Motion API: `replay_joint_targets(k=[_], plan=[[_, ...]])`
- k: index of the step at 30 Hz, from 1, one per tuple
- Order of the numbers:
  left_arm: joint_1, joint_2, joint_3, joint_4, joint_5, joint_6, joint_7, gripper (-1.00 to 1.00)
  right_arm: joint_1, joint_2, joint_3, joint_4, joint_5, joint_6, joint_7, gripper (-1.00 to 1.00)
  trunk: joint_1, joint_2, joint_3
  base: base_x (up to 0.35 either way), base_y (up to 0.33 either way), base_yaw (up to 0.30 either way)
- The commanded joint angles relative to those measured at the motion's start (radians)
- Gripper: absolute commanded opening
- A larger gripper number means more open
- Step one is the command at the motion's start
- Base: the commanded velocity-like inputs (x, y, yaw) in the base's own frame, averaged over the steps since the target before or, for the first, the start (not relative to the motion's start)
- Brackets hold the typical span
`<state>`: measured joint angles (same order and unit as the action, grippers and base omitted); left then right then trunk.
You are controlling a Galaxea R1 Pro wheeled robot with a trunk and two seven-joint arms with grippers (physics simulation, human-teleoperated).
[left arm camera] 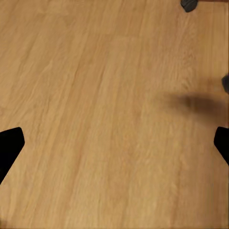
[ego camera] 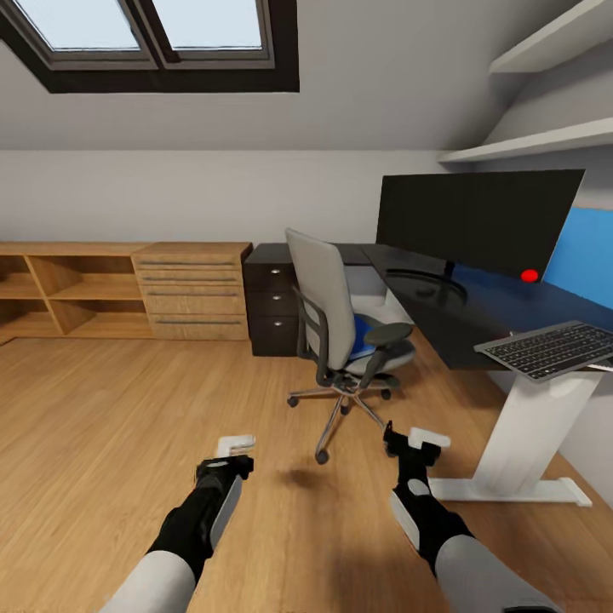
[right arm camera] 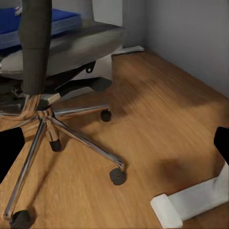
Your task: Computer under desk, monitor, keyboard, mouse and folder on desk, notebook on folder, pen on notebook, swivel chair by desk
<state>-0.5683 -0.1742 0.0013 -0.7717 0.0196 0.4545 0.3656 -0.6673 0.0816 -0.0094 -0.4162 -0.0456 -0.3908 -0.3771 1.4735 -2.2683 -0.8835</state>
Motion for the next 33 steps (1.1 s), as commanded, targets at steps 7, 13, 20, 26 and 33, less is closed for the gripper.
replay_joint_targets(k=[7,13,20,26,33], plan=[[-0.205,0.000,0.000,0.124,0.225,0.034,0.001,1.00,-0.131,-0.035,-0.013,0.008,-0.202,0.181,0.156,1.00,0.027,-0.050,-0.023,0.000,0.000,0.000],[-0.238,0.000,-0.004,0.128,0.311,0.039,-0.002,1.00,-0.161,-0.097,-0.025,0.030,-0.443,0.281,0.320,1.00,0.050,-0.092,-0.042,0.000,0.000,0.000],[-0.236,0.011,-0.008,0.135,0.323,0.026,0.000,1.00,-0.166,-0.112,-0.025,0.117,-0.510,0.290,0.378,1.00,0.077,-0.141,-0.064,0.000,0.000,0.000],[-0.119,0.024,-0.009,-0.082,0.324,0.031,0.005,1.00,-0.166,-0.118,-0.025,0.090,-0.518,0.251,0.389,1.00,0.100,-0.183,-0.083,0.000,0.000,0.000],[0.095,0.028,-0.012,-0.473,0.324,0.134,0.005,1.00,-0.151,-0.124,-0.026,-0.036,-0.518,0.252,0.387,1.00,0.126,-0.232,-0.105,0.000,0.000,0.000]])
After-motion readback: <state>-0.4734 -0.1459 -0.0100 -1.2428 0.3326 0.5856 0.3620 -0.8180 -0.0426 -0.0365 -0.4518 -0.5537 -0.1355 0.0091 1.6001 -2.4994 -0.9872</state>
